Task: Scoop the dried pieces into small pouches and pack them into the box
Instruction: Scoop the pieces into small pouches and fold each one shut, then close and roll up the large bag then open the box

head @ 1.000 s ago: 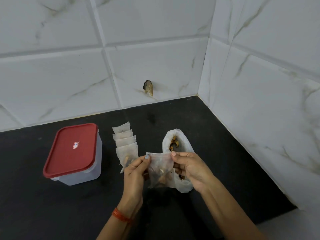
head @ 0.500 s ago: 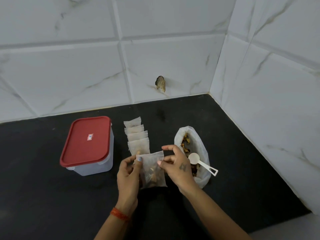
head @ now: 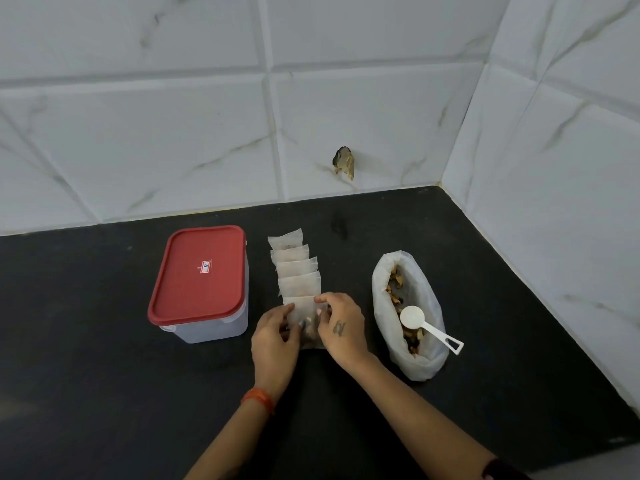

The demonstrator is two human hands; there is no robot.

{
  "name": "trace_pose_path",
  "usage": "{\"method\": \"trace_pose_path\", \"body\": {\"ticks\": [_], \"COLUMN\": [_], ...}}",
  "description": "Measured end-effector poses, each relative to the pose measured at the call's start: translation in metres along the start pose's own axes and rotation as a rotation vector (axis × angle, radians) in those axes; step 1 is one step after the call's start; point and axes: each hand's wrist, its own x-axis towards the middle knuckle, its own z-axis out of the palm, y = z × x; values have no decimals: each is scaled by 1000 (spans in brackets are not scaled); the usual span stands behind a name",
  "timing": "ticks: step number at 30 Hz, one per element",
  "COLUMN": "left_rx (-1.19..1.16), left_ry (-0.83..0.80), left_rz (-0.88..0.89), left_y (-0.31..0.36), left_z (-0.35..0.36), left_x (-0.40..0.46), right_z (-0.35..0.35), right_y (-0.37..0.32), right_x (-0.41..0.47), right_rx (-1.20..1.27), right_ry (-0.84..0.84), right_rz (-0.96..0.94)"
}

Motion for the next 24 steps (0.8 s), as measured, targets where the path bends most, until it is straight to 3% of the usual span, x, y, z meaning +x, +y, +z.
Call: {"method": "trace_pose_path", "body": {"ticks": [5, 8, 14, 18, 24], "left_rx": [225, 422, 573, 469, 43], "left_ry": [70, 39, -67, -73, -77], "left_rz": [232, 406, 408, 394, 331], "left_y": [-10, -20, -30, -13, 58], "left_z": [3, 8, 10, 8, 13], "left_x": [-11, -17, -19, -21, -33], "right_z": [7, 15, 10, -10, -70], "right_y": [7, 17, 23, 12, 14], "right_x": [-17, -25, -24, -25, -31], "right_rx": [-83, -156, -245, -122, 91], "right_ry": [30, -44, -244, -209, 173], "right_rz": [-193, -309, -333, -324, -263]}}
